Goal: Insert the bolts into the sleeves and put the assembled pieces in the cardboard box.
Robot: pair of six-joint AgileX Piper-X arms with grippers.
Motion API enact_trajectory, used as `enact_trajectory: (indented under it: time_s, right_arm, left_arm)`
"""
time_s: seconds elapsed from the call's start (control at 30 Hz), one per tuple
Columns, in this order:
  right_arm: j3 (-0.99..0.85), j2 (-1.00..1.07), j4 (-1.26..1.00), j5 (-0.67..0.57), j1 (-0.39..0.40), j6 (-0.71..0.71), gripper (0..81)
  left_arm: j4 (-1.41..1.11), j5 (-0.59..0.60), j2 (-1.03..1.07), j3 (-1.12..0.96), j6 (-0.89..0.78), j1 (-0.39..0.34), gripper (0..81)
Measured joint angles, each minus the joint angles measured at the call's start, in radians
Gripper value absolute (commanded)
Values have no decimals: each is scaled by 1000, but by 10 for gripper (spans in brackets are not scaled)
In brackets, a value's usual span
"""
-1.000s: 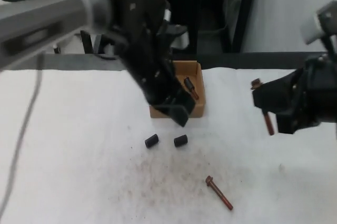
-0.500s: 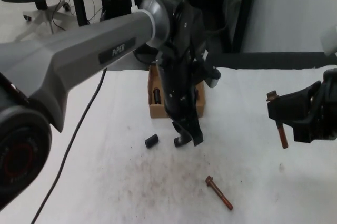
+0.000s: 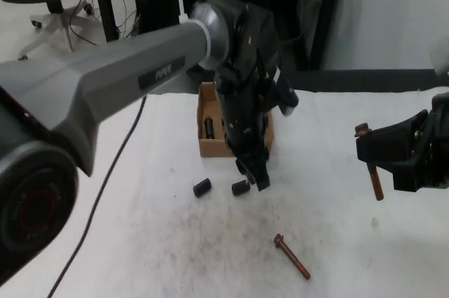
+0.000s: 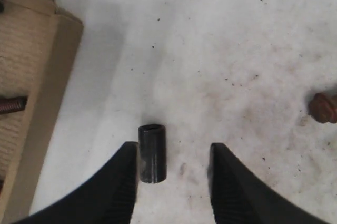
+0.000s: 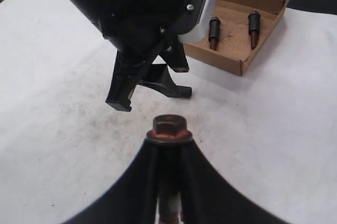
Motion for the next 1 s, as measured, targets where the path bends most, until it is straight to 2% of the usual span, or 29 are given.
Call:
enact_trajectory:
  time_s: [0.2,0.53,1.0]
  right_arm:
    - [0,0,10,-19,0,1,9]
    - [0,0,19,-26,0,1,9]
    - [0,0,21,-26,0,4,9]
  left_arm:
    - [-19,-58,28,0,9,8,405]
    - [-27,-75,29,0,9,51,405]
    - [-17,-69,29,3,9,50,405]
